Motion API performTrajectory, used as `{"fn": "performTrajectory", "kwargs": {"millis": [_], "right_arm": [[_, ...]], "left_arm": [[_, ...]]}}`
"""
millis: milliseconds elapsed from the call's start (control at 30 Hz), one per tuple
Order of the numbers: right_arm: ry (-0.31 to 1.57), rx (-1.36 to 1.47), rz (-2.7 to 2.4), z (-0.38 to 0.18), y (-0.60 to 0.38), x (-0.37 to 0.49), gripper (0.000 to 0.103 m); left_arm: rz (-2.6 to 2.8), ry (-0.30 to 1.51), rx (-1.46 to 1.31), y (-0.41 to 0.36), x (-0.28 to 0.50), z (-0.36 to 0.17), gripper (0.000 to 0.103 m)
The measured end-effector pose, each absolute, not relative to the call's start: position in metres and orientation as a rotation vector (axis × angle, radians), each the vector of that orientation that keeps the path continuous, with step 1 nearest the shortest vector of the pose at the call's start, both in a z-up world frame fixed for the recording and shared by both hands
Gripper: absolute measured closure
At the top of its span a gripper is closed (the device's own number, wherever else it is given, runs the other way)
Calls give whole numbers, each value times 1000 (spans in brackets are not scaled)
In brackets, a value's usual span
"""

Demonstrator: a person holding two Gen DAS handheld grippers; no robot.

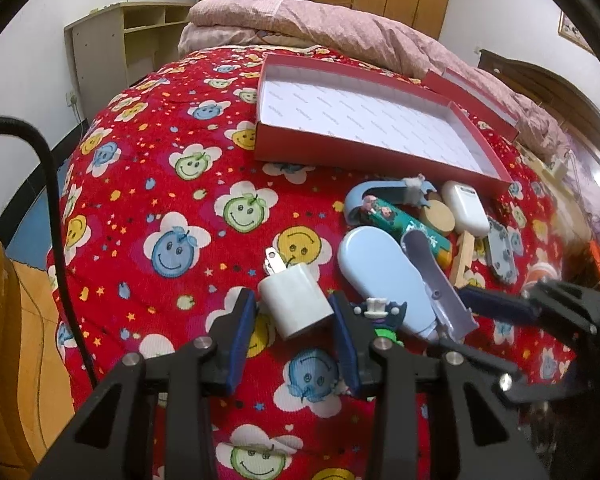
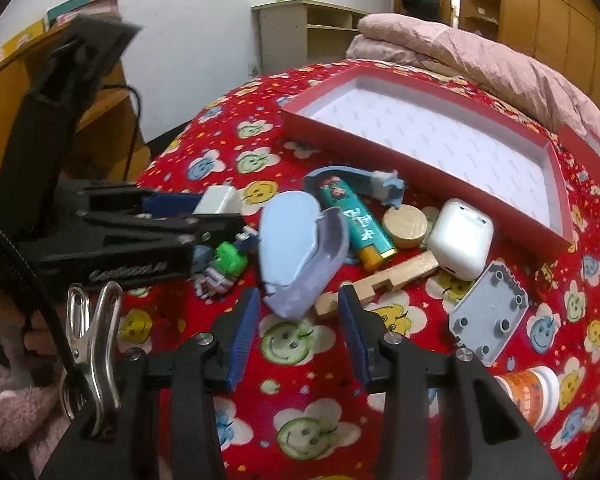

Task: Organize rigid objects
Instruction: 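Close the right gripper on the grey handle while the left gripper closes on the charger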

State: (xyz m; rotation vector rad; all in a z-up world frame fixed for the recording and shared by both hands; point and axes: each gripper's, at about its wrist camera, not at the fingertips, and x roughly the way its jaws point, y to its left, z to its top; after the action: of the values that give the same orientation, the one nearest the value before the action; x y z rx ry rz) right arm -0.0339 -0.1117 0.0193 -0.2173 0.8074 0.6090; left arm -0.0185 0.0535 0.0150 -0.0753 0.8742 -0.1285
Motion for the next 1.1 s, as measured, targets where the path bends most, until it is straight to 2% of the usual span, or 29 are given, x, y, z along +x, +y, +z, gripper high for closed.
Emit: {"fn": "performTrajectory", "kwargs": {"millis": [200, 300, 367, 1100], "right_arm": [[822, -144, 627, 19, -117, -23, 62], [821, -135, 619, 19, -118, -19, 76], [831, -101, 618, 19, -122, -16, 79], [761, 9, 547, 41, -159, -11, 80]], "left_arm": [[-143, 870, -86, 54, -19, 15, 65], [-145, 872, -89, 55, -19, 15, 66], [-146, 875, -97, 56, -19, 17, 66], [-160, 775, -81, 44, -19, 58, 66]]}}
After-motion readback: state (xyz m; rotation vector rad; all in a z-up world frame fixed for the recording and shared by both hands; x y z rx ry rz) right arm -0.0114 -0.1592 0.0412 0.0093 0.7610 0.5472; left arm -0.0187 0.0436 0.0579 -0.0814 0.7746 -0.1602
